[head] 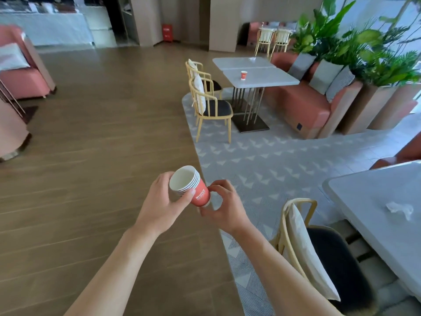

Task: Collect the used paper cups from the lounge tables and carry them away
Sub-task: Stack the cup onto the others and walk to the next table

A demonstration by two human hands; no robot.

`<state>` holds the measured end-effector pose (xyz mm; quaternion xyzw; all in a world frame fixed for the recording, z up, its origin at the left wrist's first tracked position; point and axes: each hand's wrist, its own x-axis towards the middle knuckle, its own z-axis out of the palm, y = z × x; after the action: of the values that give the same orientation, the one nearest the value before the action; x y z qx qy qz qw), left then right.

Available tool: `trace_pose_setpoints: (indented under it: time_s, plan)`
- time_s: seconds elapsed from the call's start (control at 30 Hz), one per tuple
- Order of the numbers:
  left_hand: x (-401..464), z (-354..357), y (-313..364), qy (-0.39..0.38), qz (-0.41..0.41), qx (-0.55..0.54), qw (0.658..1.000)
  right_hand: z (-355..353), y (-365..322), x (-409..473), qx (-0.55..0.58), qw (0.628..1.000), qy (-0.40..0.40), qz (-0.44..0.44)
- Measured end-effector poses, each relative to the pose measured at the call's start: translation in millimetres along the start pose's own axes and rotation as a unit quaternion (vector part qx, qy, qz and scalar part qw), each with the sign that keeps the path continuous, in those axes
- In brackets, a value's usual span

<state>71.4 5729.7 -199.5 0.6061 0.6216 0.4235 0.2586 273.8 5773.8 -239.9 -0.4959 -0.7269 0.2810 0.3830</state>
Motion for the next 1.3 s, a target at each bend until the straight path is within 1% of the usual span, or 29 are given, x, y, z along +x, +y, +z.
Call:
trace_pose_setpoints:
  time_s: [0.2,0.3,0.4,0.53,0.67,0.83,1.03,1.17,1.3]
  plan:
    - [62,59,20,-0.042,0.06,0.1,0.992,-50,58,35,-0.011,0.999,0.011,0.028]
    - [87,87,28,-0.074,0.087,0.123,0.986,-70,84,41,-0.015,0.999,0.027,0.042]
    - [111,118,32,-0.114,0.104,0.131,0.979,-87,110,45,-0.035,0.997,0.033,0.061]
    - [137,161,35,-0.161,0.128,0.128,0.97,-108,144,45,-0.089,0.99,0.056,0.093]
    - [165,205,40,-0.202,0.158,0.115,0.96,-124,174,45,-0.176,0.974,0.067,0.128]
    - [209,247,39,-0.233,0.188,0.086,0.95,-137,198,66,-0.221,0.957,0.072,0.173]
    - [293,267,33,-0.258,0.21,0.063,0.941,-143,215,128,-0.239,0.943,0.087,0.215]
    - [349,259,24,-0.27,0.207,0.034,0.94,-136,216,182,-0.246,0.94,0.093,0.219]
    - [407,245,7,-0.263,0.204,0.03,0.942,-119,217,246,-0.252,0.939,0.086,0.218]
